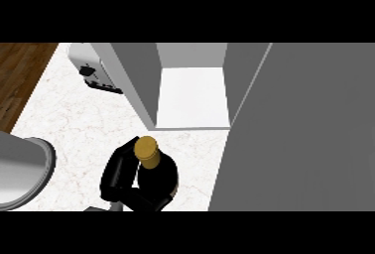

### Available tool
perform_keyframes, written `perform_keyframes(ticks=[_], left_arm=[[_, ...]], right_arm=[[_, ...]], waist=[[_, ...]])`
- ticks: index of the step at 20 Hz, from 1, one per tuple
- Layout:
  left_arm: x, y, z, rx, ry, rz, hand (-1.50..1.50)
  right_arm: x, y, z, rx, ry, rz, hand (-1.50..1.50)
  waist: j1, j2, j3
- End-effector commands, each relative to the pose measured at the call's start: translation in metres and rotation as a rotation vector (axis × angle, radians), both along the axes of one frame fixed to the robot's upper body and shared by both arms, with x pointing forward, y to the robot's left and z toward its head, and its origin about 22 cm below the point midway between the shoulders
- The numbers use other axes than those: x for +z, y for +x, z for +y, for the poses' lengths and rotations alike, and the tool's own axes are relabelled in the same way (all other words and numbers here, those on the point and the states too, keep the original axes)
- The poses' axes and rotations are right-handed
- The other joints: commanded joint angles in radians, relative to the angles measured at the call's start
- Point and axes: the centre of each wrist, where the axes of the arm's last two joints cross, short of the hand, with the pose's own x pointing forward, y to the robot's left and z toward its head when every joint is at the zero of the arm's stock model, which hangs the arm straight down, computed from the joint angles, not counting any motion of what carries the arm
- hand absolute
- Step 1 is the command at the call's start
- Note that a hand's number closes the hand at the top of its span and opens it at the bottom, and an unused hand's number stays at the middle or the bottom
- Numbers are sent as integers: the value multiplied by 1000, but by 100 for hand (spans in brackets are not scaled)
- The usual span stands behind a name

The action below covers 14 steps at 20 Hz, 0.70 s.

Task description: Pick up the wine, place it into the cabinet and close the cabinet

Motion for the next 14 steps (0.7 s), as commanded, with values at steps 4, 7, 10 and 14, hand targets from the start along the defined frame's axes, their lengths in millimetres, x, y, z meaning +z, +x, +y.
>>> perform_keyframes(ticks=[4,7,10,14], left_arm=[[18,27,-18,92,52,-36,150],[30,42,-22,122,93,-34,150],[13,54,-18,103,116,-46,150],[33,77,-19,87,131,-44,150]], right_arm=[[33,-40,-17,28,48,-64,-150],[29,-41,-18,15,49,-48,-150],[28,-37,-16,20,51,-56,-150],[35,-39,-23,21,60,-71,-150]], waist=[[-7,2,0],[-10,1,0],[-6,4,-1],[-6,4,-1]])
